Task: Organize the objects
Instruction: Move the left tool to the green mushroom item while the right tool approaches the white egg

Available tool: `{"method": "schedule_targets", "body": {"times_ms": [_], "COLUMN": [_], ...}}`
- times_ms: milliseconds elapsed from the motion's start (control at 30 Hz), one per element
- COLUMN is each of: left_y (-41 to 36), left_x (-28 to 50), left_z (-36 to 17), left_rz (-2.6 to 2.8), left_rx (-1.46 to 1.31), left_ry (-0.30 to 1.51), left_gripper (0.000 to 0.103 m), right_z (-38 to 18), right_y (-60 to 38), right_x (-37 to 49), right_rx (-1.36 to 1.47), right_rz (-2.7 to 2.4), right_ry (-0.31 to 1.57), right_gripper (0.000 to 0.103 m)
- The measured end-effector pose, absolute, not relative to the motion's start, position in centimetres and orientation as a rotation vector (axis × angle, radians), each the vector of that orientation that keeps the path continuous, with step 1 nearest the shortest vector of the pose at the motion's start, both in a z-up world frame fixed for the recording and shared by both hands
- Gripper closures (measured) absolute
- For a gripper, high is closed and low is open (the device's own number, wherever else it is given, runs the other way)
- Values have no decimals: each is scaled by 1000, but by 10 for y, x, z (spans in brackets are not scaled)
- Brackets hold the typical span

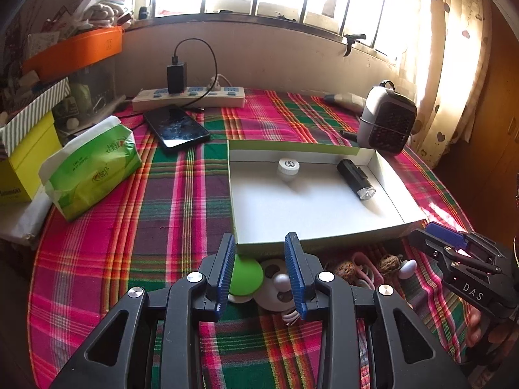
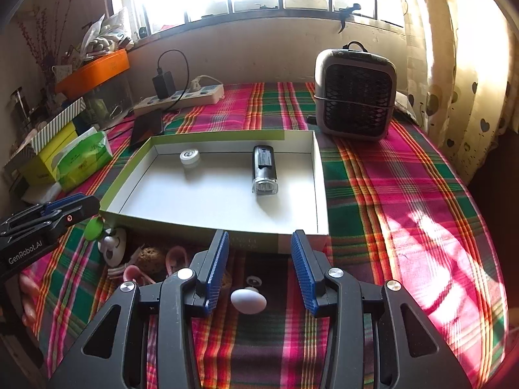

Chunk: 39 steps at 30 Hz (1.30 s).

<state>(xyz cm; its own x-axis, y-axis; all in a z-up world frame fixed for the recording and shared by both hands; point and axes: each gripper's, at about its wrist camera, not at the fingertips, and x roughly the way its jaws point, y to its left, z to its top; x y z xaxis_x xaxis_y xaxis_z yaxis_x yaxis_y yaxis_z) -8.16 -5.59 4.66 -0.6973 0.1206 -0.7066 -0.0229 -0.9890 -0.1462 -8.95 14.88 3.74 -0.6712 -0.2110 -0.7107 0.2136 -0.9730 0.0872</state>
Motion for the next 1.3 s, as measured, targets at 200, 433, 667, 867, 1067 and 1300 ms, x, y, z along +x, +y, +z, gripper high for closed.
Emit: {"method": "schedule_targets", "body": {"times_ms": [200, 433, 667, 867, 1067, 1300], "left_y": [-71, -86, -87, -87, -80, -75], "left_x": [-65, -56, -58, -63, -69, -77], "left_z": [38, 27, 21, 16, 16, 13], "left_rz": [2805, 2788, 2767, 2757, 2742, 2731], "left_rx": [-1186, -1199, -1212, -1230, -1233, -1248], "left_ry": [-250, -331, -343, -362, -343, -331], "left_gripper": [72, 70, 70, 69, 69, 68], "right_z": [29, 21, 11, 7, 4, 4], "right_y": [154, 155, 151, 150, 149, 146], "right_x": [-78, -72, -72, -74, -77, -80], "right_rx": [1158, 1177, 1210, 1232, 1250, 1260], "right_rz": [-2671, -2663, -2633, -2624, -2619, -2632], "right_ry": [-2, -3, 7, 14, 17, 67], "right_gripper": [61, 61, 61, 61, 61, 61]}}
